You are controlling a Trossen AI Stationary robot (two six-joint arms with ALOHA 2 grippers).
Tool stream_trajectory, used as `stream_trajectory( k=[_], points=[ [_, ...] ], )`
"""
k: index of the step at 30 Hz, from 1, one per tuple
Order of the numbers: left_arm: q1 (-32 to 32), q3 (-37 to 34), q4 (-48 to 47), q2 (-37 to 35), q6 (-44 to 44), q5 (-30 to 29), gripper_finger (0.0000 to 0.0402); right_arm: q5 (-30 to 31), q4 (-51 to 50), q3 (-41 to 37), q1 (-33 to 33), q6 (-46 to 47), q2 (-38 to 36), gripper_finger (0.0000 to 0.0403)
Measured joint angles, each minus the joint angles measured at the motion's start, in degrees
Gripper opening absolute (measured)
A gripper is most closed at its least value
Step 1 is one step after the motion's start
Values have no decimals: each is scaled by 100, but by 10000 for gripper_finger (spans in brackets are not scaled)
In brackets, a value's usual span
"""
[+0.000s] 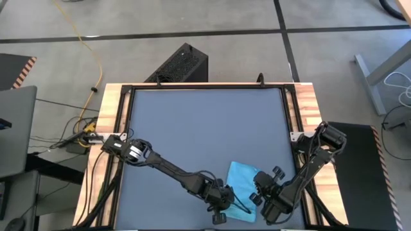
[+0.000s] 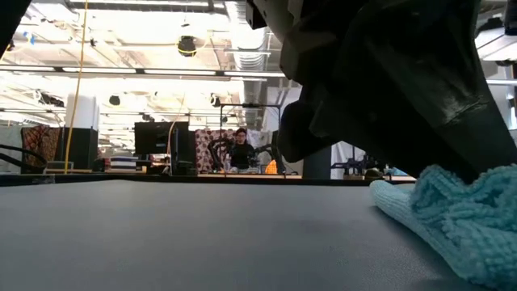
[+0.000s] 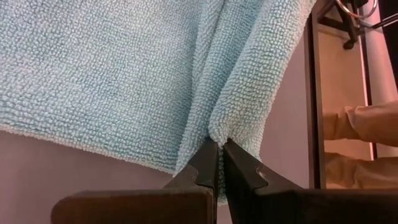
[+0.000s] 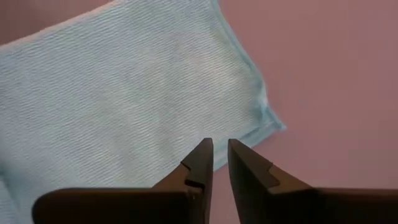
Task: Roll towel
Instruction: Roll the blue microfiber towel
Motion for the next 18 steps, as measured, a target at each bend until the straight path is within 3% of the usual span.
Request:
stream_trajectory(
  k=[7,14,18],
  points=[
    [-2,0,20,0,-60,10,0,-106,95,-166,-30,116,0,75],
    [-2,2,45,0,-45,-13,0,-167,1293,-725,-161,247,0,75],
    [-2,2,46,0,-43,-15,0,-199,1452,-886,-224,249,-1,75]
  ],
)
